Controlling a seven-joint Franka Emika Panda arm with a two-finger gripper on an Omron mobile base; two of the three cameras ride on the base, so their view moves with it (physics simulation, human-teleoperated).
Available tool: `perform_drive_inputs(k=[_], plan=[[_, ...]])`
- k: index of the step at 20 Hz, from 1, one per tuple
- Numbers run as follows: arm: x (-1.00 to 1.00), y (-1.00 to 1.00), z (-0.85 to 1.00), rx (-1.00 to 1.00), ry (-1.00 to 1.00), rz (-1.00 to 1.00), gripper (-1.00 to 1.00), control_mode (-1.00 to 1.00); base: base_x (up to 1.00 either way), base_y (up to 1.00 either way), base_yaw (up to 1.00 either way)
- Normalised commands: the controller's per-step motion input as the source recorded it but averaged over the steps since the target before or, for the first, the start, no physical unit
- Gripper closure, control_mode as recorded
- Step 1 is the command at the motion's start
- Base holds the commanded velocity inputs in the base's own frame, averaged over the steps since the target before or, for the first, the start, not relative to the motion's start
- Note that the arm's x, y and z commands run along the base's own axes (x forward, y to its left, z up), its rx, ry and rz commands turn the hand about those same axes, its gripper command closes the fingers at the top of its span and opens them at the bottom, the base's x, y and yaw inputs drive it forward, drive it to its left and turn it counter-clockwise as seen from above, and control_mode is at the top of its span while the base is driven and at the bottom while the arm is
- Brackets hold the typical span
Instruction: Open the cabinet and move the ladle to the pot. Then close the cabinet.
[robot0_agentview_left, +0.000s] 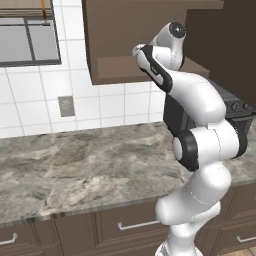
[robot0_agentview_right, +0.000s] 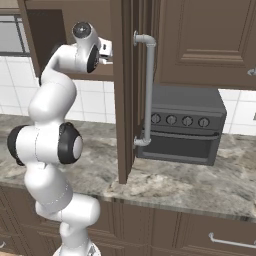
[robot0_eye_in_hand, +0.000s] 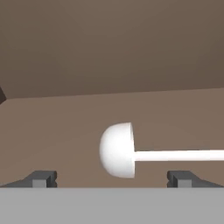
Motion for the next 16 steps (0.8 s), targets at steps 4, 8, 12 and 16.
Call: perform_drive_inputs(k=[4,8,12,16], plan=[[0.09,0.00,-0.03,0.00,-0.01,0.00,-1.00,-1.00,0.00,0.00,0.00],[0.01,0.00,-0.04,0.00,-0.02,0.00,-1.00,-1.00,0.00,0.00,0.00],[0.08,0.00,-0.08,0.00,0.00,0.00,-1.00,-1.00,0.00,0.00,0.00],[0.16,0.00,-0.16,0.00,0.00,0.00,-1.00,-1.00,0.00,0.00,0.00]])
